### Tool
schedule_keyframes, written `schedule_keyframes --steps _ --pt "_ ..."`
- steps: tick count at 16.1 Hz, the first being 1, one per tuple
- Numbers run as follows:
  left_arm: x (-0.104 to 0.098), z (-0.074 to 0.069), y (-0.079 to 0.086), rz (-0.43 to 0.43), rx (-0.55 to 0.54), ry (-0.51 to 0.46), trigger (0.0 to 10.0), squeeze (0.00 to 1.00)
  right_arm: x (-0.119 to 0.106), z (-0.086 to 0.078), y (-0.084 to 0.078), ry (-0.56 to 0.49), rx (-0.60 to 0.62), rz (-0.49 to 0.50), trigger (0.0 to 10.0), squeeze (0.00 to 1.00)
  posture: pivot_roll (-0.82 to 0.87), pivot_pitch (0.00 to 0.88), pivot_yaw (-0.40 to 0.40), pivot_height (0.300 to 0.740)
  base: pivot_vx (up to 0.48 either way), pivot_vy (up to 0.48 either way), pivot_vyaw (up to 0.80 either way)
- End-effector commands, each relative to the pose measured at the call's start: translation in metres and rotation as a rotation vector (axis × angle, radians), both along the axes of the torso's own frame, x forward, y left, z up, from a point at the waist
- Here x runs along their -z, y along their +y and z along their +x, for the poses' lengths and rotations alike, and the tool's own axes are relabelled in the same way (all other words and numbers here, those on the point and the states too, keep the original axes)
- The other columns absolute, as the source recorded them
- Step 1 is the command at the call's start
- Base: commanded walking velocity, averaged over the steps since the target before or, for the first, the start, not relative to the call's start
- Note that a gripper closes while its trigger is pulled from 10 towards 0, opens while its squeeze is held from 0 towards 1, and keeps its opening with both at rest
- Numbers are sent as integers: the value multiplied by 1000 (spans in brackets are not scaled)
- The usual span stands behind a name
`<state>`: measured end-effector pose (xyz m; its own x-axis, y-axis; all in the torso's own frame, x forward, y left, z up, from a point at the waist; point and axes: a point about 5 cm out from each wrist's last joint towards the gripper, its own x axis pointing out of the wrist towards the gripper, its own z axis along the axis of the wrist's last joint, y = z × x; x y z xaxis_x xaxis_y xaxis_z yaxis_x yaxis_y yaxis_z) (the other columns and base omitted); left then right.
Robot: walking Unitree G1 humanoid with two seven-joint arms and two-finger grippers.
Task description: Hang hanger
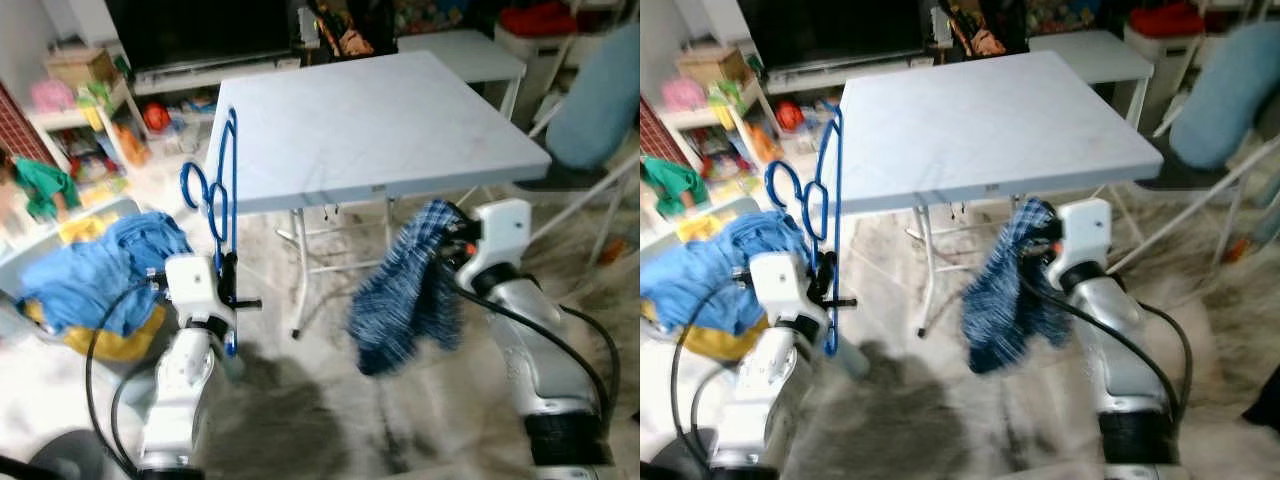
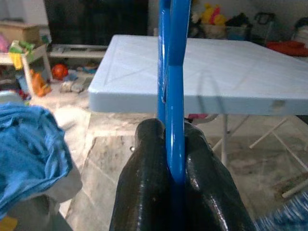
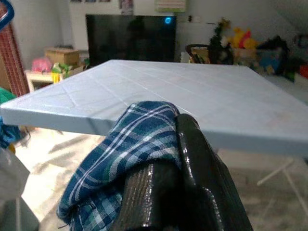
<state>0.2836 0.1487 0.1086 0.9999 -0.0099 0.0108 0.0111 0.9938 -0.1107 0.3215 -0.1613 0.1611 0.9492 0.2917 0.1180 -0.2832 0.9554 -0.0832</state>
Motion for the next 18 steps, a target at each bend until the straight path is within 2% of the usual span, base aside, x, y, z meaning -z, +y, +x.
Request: schedule_keyframes --steps 1,4,7,9,13,18 --pt "-3 3 3 3 -2 -17 10000 0 -13 7 15 -28 -36 0 10000 0 -51 0 -25 740 0 0 0" --pt "-5 4 9 -28 -59 -32 10000 0 -12 18 22 -33 -44 6 10000 0 -24 0 -25 740 0 0 0" --pt "1 -7 22 -19 -100 -25 10000 0 -13 24 23 -49 -33 8 10000 0 8 0 -20 740 0 0 0" --pt "-3 -10 34 -16 -142 -35 10000 0 -9 26 19 -47 -13 14 10000 0 13 0 -11 740 0 0 0" --pt "-8 -8 34 -17 -119 -49 10000 0 0 26 11 -23 54 52 10000 0 16 0 2 740 220 0 0" --pt "-8 -6 23 -40 -67 -37 10000 0 1 22 9 -37 66 52 10000 0 -16 0 30 740 399 0 -655"
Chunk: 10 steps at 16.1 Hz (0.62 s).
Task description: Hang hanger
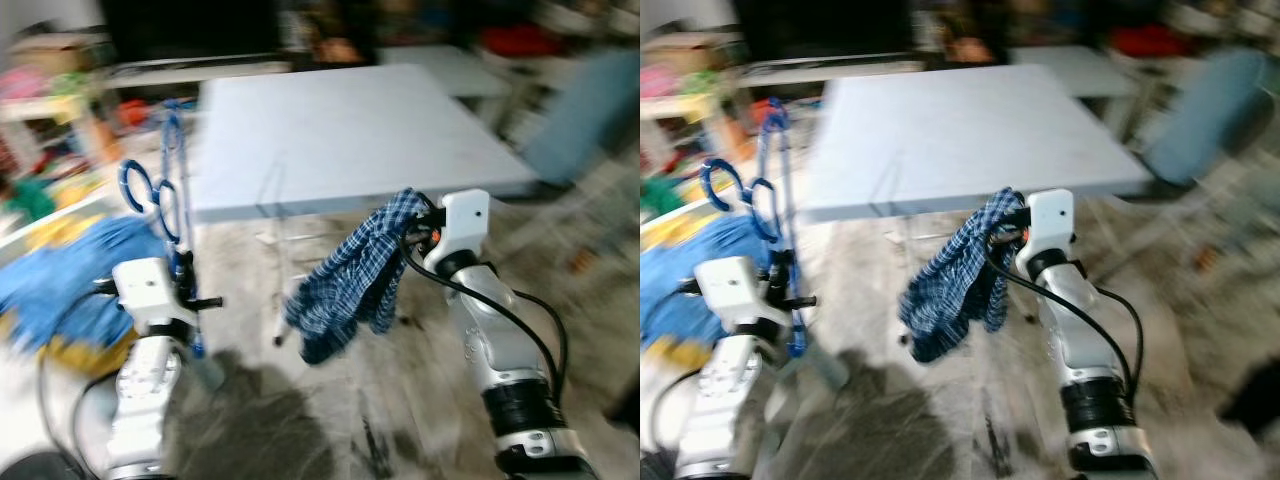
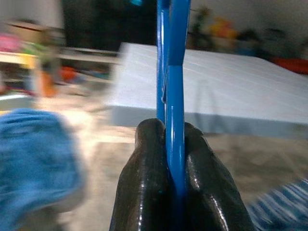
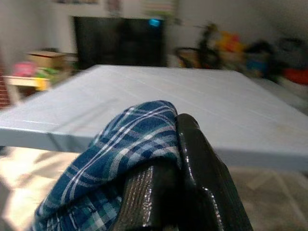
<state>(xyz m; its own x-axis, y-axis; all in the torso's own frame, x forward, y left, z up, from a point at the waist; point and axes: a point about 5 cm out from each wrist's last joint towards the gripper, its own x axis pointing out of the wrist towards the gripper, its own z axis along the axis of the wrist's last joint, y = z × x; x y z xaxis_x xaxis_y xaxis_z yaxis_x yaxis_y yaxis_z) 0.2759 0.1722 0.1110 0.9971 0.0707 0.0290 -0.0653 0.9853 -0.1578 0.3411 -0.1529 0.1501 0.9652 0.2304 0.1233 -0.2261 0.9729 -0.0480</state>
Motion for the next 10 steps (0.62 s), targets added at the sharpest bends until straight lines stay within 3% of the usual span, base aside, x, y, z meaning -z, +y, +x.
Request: schedule_keyframes --steps 1,6,8,10 --pt "-5 3 -2 -15 16 -15 10000 0 -10 1 0 -41 11 14 10000 0 -20 0 31 740 450 0 0" --pt "-7 2 -5 -27 13 -17 10000 0 -10 1 2 -52 -14 -38 10000 0 -19 0 22 740 445 0 0" --pt "-8 1 -6 -27 15 -20 10000 0 -13 2 4 -60 -17 -29 10000 0 -17 0 17 740 439 0 797" --pt "-10 1 -6 -29 15 -25 10000 0 -15 3 5 -62 -17 -25 10000 0 -16 0 17 740 439 0 0"
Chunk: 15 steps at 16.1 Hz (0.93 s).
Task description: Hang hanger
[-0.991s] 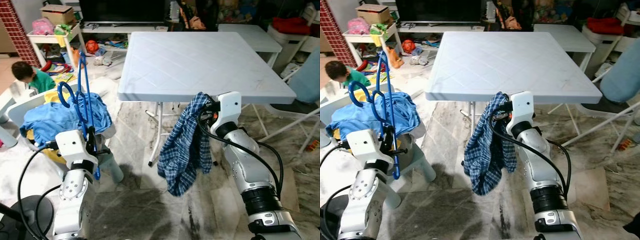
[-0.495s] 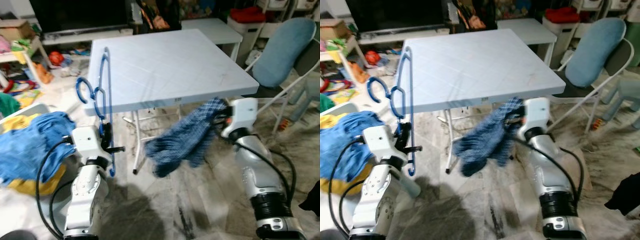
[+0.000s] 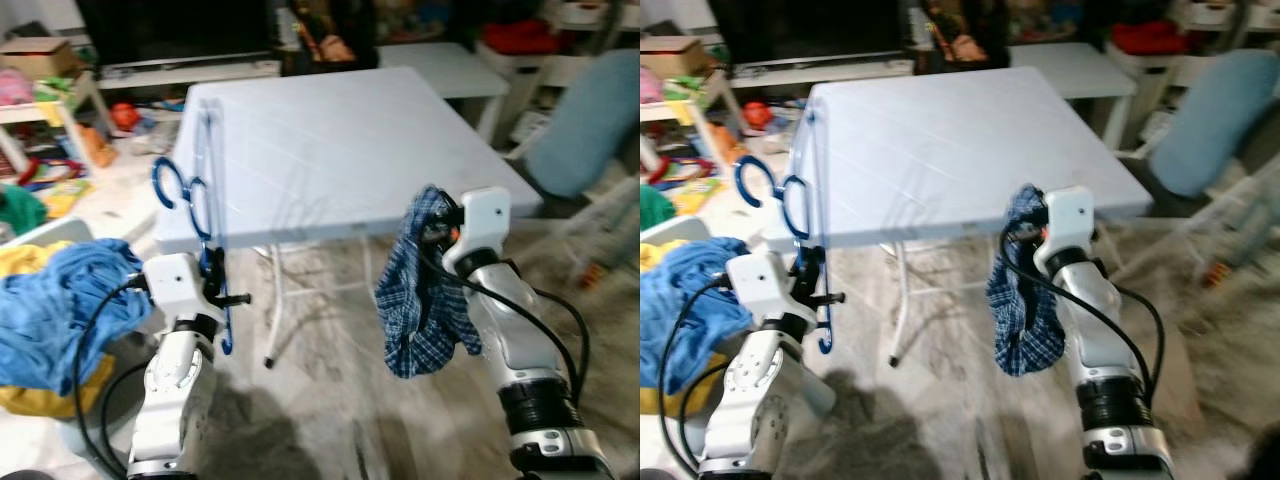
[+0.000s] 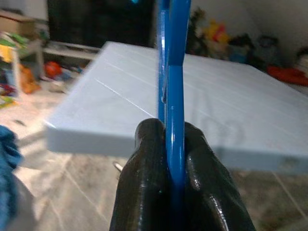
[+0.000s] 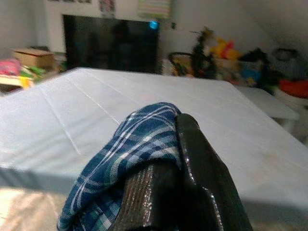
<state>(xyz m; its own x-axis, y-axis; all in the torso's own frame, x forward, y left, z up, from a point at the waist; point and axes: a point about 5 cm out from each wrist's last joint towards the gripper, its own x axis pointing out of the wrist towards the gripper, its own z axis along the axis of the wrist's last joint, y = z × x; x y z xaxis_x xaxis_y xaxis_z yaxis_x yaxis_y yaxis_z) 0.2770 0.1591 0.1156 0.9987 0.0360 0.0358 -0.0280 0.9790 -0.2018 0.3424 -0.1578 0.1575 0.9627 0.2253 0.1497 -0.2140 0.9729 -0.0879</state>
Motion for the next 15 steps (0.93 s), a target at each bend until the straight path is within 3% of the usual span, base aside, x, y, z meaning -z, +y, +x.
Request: schedule_keyframes --steps 1,8,15 --pt "-7 0 8 14 -22 -19 10000 0 -7 1 10 -28 -29 4 10000 0 -16 0 18 740 439 0 0" --pt "-10 3 5 19 -4 -26 10000 0 -10 2 10 -43 -29 -18 10000 0 -19 0 28 740 438 0 0" --pt "-12 4 4 21 -5 -32 10000 0 -11 2 15 -55 -59 -32 10000 0 -14 0 23 740 439 0 771"
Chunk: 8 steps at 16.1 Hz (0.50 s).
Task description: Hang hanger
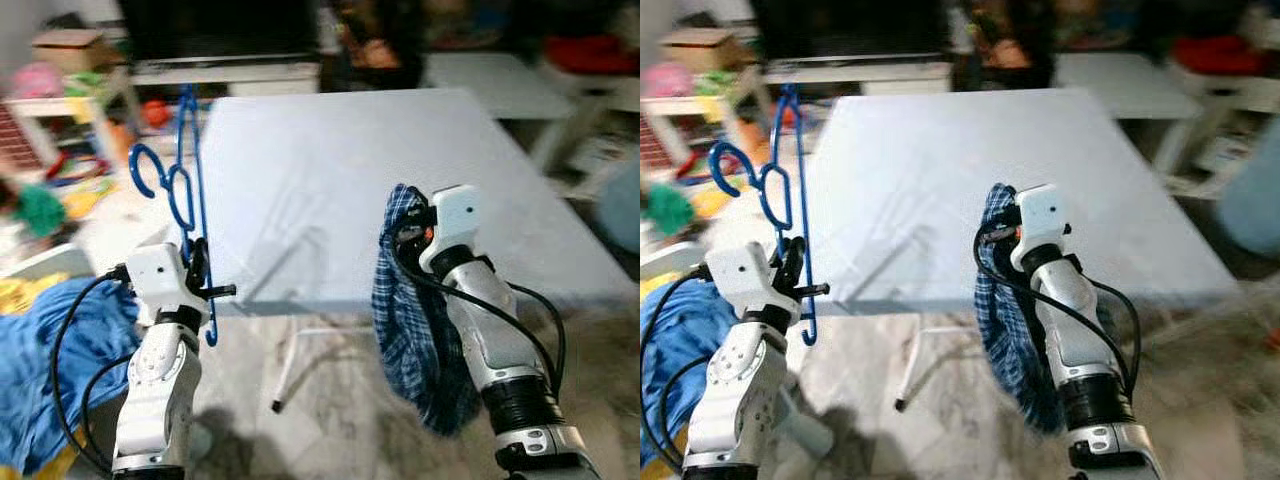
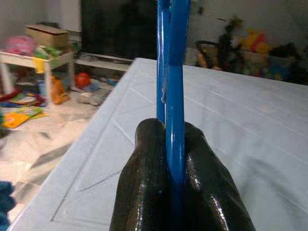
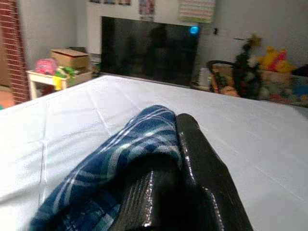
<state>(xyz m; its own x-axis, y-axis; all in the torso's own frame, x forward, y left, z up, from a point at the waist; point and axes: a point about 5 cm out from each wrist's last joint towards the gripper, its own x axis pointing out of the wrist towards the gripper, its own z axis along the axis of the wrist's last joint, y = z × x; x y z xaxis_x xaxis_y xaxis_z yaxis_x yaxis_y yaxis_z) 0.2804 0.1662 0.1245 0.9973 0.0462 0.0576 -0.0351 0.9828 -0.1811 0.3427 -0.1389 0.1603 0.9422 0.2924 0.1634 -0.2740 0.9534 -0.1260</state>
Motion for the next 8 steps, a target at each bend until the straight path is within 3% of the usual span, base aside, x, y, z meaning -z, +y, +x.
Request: schedule_keyframes --steps 1,6,8 --pt "-2 0 -3 -3 2 -4 10000 0 -8 1 -3 -31 3 3 10000 0 -14 0 22 740 435 0 694" --pt "4 0 -7 -7 5 38 10000 0 -12 5 -2 -28 6 29 10000 0 -17 0 23 740 0 0 83" --pt "6 -1 -13 -12 43 60 10000 0 -20 16 1 -24 42 75 10000 0 -13 0 23 740 0 0 0"
